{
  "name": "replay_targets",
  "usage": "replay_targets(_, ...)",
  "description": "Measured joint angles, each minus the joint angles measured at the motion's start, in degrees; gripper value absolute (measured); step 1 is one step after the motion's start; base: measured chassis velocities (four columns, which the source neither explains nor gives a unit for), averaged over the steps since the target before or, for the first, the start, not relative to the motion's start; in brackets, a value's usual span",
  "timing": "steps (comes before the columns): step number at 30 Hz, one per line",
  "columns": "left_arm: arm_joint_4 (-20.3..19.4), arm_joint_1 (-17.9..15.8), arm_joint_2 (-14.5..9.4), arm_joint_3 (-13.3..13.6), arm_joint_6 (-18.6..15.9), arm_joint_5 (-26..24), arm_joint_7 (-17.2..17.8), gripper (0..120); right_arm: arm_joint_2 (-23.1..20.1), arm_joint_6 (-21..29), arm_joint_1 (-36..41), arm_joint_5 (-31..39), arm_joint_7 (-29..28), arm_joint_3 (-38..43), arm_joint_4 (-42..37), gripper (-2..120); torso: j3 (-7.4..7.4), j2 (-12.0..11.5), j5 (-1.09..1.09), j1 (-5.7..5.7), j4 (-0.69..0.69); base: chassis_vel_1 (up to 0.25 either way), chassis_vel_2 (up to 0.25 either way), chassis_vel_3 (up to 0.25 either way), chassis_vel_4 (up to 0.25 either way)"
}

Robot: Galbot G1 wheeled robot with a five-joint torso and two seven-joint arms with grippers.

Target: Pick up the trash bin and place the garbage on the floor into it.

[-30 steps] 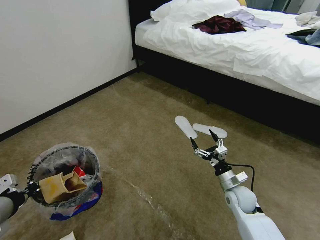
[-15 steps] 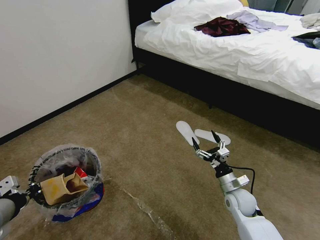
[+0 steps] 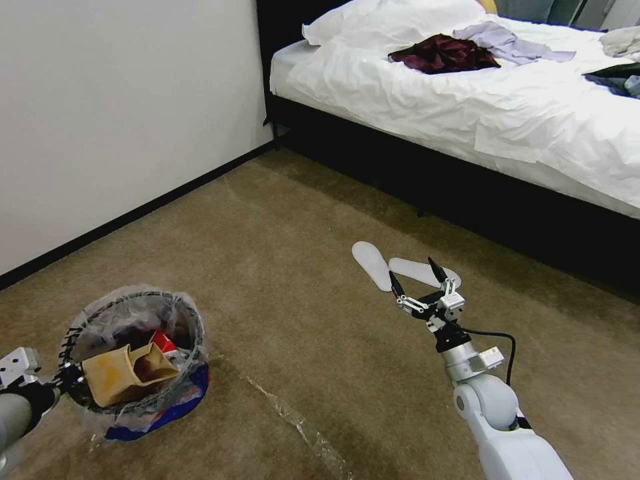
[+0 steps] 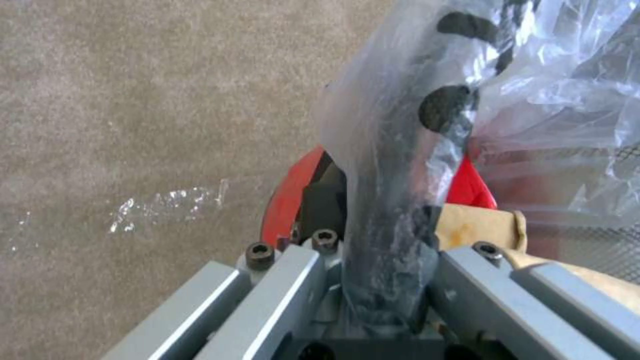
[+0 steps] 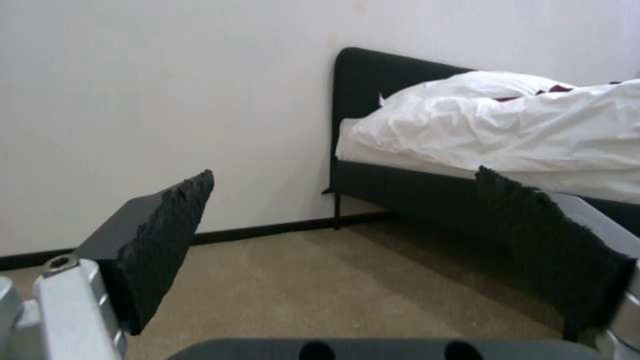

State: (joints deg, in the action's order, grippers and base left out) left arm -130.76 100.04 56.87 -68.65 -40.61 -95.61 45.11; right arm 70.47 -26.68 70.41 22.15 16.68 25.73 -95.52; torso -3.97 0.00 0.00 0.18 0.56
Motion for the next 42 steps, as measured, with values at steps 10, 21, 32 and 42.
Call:
replay_targets(10, 0.8, -0.6, -0.6, -0.3, 0.4, -0.2, -0.5, 1, -0.3, 0.1, 0.0, 0.4, -0.2, 0.9, -0.1, 100, -0.01, 0.0, 0.00, 0.00, 0.00, 0.000, 0.000, 0.000, 0.000)
replay_targets(21, 1.1, -0.7, -1.1, -0.6, 0.7, -0.7, -0.3, 1, 1.2, 0.7, 0.3, 0.1, 1.0, 1.7, 0.4, 100, -0.01, 0.0, 0.00, 0.00, 0.00, 0.000, 0.000, 0.000, 0.000)
replay_targets(32, 0.7, -0.6, -0.9, -0.6, 0.7, -0.5, -0.4, 1, 1.7, 0.9, 1.0, -0.8, 2.9, 2.3, 0.8, 100, -0.01, 0.0, 0.00, 0.00, 0.00, 0.000, 0.000, 0.000, 0.000)
replay_targets(42, -0.3, 0.0, -0.5, -0.5, 0.7, -0.2, -0.4, 1, 1.5, 0.8, 1.5, -0.3, 4.6, 2.7, 0.5, 100, -0.01, 0.0, 0.00, 0.00, 0.00, 0.000, 0.000, 0.000, 0.000)
